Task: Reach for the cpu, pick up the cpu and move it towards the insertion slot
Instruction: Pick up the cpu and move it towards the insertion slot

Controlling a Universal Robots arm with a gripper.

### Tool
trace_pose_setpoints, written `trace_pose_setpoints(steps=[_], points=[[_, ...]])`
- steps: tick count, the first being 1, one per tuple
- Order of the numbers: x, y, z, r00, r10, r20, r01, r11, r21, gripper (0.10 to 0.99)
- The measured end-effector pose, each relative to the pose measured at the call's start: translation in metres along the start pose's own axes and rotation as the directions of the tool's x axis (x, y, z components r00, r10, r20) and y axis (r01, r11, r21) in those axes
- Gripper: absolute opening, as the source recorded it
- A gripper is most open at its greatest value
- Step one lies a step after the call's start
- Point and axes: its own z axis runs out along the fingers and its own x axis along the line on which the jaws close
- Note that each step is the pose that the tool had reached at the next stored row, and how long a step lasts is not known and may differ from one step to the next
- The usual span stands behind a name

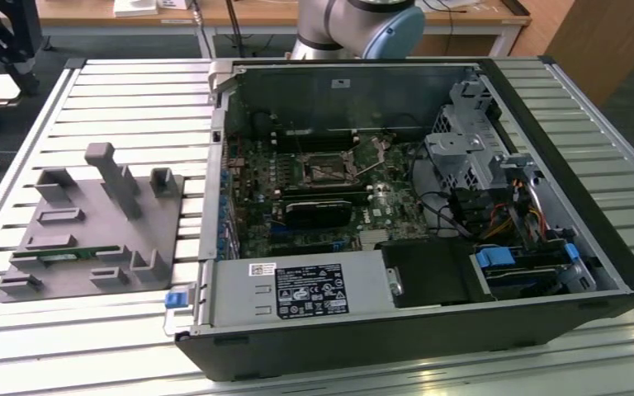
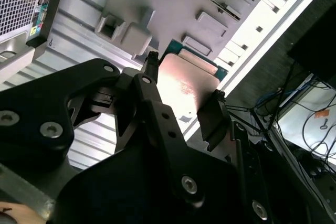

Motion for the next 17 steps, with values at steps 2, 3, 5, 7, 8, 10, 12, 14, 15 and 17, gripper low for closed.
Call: trace_pose_setpoints(steps=[2,3,5,7,8,10,12,14,15,17], points=[[-0.0041,-0.0001,-0.0001,1.0000,0.000,-0.0001,0.000,1.0000,0.000,0.545],[-0.0060,-0.0001,-0.0002,1.0000,0.000,-0.0001,0.000,1.0000,0.000,0.545],[-0.0101,-0.0002,-0.0002,1.0000,0.000,-0.0001,0.000,1.0000,0.000,0.545],[-0.0153,-0.0003,-0.0002,1.0000,0.000,0.0000,0.000,1.0000,0.000,0.545],[-0.0177,-0.0003,-0.0002,1.0000,0.000,0.0000,0.000,1.0000,0.000,0.545],[-0.0217,-0.0004,-0.0003,1.0000,0.000,-0.0001,0.000,1.0000,0.000,0.545],[-0.0255,-0.0005,-0.0004,1.0000,0.000,-0.0001,0.000,1.0000,0.000,0.545],[-0.0294,-0.0005,-0.0004,1.0000,0.000,0.0000,0.000,1.0000,0.000,0.545],[-0.0313,-0.0006,-0.0004,1.0000,0.000,0.0000,0.000,1.0000,0.000,0.545],[-0.0349,-0.0007,-0.0005,1.0000,0.000,0.0000,0.000,1.0000,0.000,0.545]])
